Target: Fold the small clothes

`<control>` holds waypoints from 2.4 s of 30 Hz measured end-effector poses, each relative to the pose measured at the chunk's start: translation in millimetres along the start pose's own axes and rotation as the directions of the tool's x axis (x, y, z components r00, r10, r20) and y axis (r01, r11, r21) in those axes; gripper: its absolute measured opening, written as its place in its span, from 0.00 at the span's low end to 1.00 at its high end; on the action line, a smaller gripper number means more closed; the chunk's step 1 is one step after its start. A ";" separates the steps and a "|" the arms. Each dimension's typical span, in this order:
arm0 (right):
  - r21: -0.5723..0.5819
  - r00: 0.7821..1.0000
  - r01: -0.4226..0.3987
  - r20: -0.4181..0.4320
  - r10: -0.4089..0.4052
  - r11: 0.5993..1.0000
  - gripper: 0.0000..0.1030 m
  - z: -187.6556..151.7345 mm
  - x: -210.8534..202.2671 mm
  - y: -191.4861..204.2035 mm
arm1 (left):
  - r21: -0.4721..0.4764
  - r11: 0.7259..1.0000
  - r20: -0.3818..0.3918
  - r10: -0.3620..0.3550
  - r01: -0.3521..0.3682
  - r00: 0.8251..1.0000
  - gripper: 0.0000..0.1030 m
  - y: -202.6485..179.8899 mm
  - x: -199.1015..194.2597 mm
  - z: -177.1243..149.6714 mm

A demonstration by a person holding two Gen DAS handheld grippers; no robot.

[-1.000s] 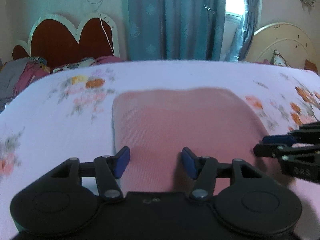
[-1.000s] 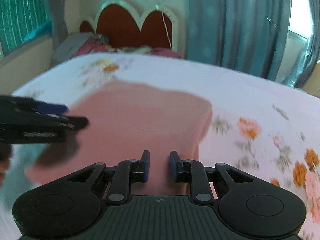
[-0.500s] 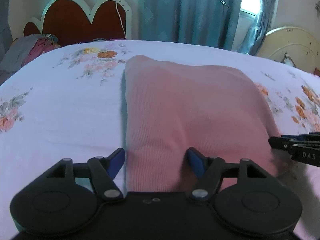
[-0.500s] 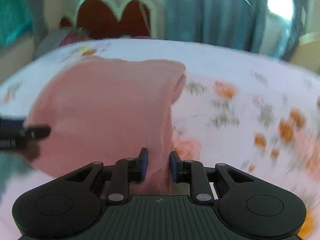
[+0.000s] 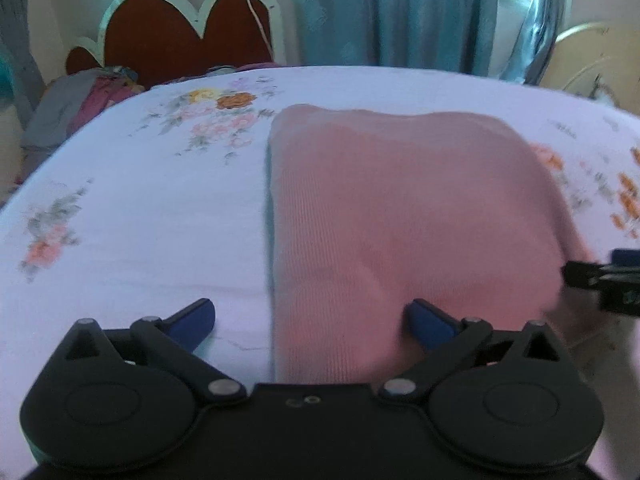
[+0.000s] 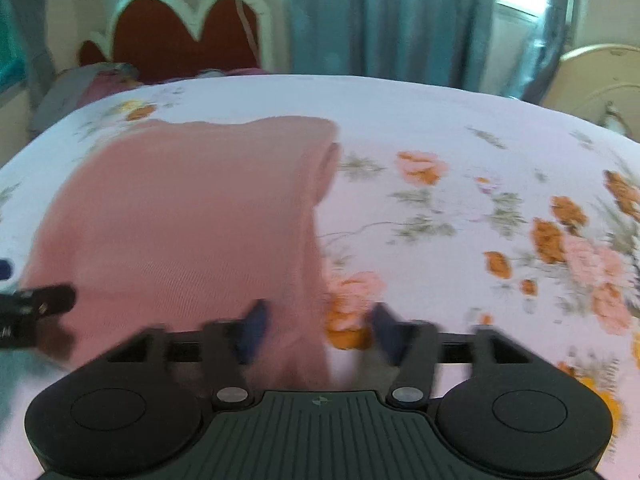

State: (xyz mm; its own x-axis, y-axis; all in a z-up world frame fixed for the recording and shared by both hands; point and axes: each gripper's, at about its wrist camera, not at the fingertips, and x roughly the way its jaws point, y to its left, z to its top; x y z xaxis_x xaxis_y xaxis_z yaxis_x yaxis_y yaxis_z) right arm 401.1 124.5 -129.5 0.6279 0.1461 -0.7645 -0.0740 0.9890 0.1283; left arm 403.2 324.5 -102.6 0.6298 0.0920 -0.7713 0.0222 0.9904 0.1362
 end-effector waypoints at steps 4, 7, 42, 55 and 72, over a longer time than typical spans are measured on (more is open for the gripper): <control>0.042 0.999 -0.024 0.043 0.023 0.999 0.69 -6.9 -34.1 -6.9 | 0.021 0.998 -0.005 0.061 -0.060 0.998 1.00 -8.5 -22.0 1.9; 0.029 0.996 -0.067 0.061 0.065 0.997 0.69 -17.2 -67.2 -10.1 | 0.024 0.996 -0.022 0.083 -0.082 0.996 1.00 -14.0 -47.7 0.5; -0.050 0.912 -0.140 0.382 0.149 0.989 1.00 -137.4 -381.8 -18.4 | -0.148 0.987 0.301 0.098 -0.055 0.949 1.00 -45.7 -338.8 -142.2; -0.053 0.915 -0.139 0.374 0.149 0.989 1.00 -136.9 -374.7 -15.5 | -0.140 0.988 0.303 0.110 -0.070 0.947 1.00 -36.3 -338.6 -143.2; -0.051 0.917 -0.148 0.366 0.156 0.988 1.00 -135.7 -365.8 -13.6 | -0.147 0.987 0.293 0.112 -0.070 0.949 1.00 -31.2 -334.3 -136.5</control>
State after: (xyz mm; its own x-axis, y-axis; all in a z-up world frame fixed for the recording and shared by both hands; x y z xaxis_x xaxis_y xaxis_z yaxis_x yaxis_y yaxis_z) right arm 67.3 60.9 62.7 0.8480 0.2799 -0.4500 -0.2057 0.9564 0.2074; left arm 86.0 276.9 66.1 0.8283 0.1677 -0.5347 -0.1370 0.9858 0.0970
